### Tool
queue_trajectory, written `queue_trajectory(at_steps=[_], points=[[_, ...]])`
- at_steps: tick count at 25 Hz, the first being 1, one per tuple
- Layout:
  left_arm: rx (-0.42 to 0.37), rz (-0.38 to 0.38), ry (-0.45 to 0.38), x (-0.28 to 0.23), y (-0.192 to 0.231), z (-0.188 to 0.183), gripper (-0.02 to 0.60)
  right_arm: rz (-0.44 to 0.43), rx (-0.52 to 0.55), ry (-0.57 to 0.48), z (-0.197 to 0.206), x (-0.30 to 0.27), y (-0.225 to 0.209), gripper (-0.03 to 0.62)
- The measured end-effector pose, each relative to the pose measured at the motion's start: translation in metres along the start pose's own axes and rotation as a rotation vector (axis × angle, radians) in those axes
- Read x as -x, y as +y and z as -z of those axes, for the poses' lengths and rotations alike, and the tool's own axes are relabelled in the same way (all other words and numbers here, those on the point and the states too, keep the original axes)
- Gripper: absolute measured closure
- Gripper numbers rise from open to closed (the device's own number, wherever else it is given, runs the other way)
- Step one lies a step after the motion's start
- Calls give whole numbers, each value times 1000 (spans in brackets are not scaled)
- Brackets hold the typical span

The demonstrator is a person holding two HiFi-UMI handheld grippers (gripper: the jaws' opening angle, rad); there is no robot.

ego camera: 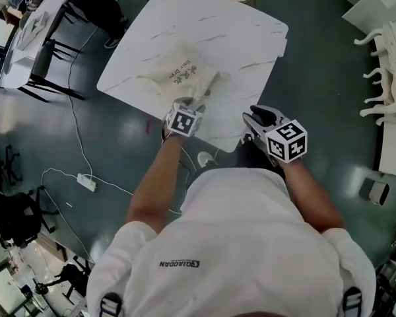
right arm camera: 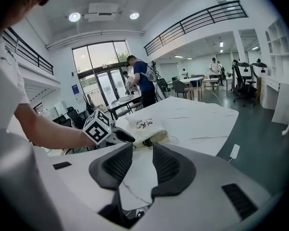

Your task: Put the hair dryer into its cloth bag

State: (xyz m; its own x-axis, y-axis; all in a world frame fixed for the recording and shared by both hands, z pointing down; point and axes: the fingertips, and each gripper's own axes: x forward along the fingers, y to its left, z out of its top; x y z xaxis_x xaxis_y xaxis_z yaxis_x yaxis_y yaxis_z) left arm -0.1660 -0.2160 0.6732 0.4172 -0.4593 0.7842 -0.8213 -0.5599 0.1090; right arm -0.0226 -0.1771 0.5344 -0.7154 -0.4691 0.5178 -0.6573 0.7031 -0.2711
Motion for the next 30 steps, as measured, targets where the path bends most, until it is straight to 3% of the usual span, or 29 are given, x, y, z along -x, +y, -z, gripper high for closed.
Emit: queue_trajectory(at_steps=[4,8,11,13,16,19,25,30], points=[[25,-32,-82,38,-12,-11,370,-22,-10,-37,-9,13,7,453],[123,-56,-225,87,-31,-23,390,-84,21,-57,-17,20,20,482],[230,-54,-349,126,-50,-29,448,-152,21,-75,-19,30,34,525],[309,-43,-422,148,-67,-31,530,-201,6,-85,-18,42,40,556],[400,-29,-499,169,-101,-31,552,-284,-53,-98,-13,69,42,572],[403,-35,-503,177,-148,-26,554,-335,-66,-121,-2,104,40,572],[374,-57,-451,175,-242,-9,554,-392,30,-111,39,169,45,572],[411,-48,-459,182,-298,-4,553,-407,26,-108,64,204,37,574]])
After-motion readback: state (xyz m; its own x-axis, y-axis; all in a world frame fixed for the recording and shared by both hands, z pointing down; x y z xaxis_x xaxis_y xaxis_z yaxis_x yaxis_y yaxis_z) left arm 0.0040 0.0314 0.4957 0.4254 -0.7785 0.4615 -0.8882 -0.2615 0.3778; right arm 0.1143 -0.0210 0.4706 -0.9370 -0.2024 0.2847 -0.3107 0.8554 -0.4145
